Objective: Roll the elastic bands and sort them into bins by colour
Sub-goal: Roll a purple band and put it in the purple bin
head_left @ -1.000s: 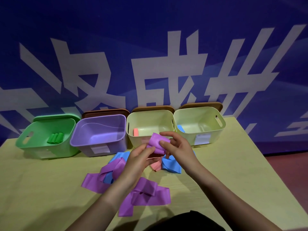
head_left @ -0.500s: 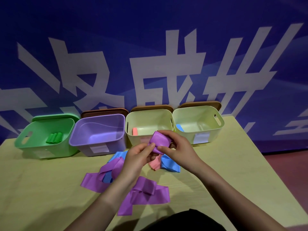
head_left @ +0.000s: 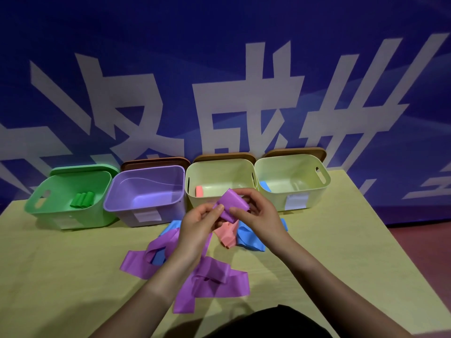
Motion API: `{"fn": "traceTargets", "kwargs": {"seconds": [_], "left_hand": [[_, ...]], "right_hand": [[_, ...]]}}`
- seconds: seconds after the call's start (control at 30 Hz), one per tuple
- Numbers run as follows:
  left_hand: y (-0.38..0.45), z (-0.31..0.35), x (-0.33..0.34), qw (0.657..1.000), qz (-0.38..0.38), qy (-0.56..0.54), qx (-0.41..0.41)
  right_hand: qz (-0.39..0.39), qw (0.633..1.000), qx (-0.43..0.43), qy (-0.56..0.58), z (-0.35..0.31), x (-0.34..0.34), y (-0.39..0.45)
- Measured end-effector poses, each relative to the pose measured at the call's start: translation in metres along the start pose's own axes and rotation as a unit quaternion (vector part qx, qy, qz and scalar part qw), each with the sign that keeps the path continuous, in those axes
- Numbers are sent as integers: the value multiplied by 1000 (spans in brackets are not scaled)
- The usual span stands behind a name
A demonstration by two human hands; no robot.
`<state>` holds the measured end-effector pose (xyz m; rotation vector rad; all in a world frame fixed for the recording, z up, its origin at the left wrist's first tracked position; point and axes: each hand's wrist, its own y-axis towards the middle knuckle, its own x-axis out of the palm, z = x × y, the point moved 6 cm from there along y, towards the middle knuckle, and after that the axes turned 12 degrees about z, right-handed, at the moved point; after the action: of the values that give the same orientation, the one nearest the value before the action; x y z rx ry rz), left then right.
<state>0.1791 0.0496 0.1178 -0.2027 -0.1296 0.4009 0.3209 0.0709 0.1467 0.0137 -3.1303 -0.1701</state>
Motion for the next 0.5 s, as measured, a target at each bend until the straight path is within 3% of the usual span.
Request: {"fn": "traceTargets", "kwargs": {"seconds": [0.1, 0.23, 0.5], "left_hand": [[2, 0, -3, 1000, 3, 2, 0], [1, -6, -1, 999, 3, -9, -30], [-2, -16, 6, 973, 29, -148, -174]], "right_hand": [[-22, 1000, 4, 12, 1, -2, 0], [3, 998, -29, -64, 6, -3, 2], [31, 932, -251, -259, -7, 1, -2]]}}
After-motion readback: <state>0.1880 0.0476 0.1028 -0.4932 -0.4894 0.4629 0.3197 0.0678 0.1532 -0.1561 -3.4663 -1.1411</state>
